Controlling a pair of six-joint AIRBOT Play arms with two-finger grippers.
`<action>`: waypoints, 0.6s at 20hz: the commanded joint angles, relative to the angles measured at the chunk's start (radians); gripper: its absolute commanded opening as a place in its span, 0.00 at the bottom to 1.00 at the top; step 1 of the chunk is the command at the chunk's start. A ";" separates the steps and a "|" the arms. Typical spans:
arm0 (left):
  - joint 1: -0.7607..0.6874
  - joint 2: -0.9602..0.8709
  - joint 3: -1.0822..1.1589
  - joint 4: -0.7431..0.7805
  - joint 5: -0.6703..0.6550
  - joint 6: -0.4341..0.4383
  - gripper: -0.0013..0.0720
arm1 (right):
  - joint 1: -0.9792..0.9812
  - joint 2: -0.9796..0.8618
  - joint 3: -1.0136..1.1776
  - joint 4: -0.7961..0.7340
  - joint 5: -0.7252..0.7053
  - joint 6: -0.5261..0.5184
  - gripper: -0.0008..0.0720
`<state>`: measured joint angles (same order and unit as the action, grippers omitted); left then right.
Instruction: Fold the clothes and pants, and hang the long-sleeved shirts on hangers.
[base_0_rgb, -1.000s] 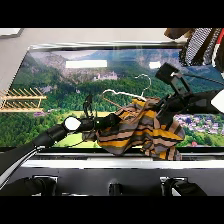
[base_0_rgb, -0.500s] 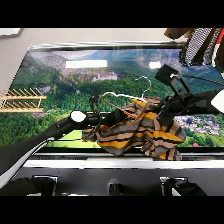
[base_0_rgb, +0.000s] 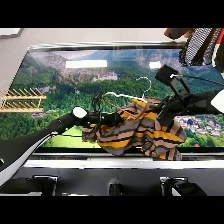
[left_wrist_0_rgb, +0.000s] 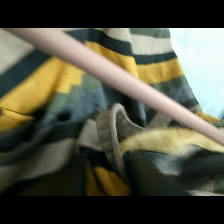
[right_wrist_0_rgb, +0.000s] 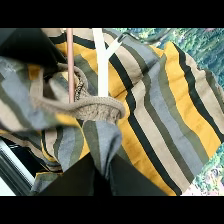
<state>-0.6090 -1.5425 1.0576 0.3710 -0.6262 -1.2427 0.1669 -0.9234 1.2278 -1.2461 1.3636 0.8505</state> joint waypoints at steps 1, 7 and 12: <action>0.034 -0.003 0.004 0.014 -0.013 0.006 0.26 | 0.001 0.000 0.000 -0.002 -0.001 0.000 0.06; 0.003 -0.003 0.004 0.014 -0.017 0.006 0.25 | 0.001 0.000 0.000 -0.005 -0.001 0.002 0.06; 0.001 -0.003 0.036 -0.005 -0.018 0.006 0.49 | 0.001 0.000 0.000 -0.005 0.000 0.003 0.06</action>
<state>-0.6060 -1.5452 1.0767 0.3748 -0.6445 -1.2377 0.1669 -0.9234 1.2278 -1.2503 1.3624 0.8513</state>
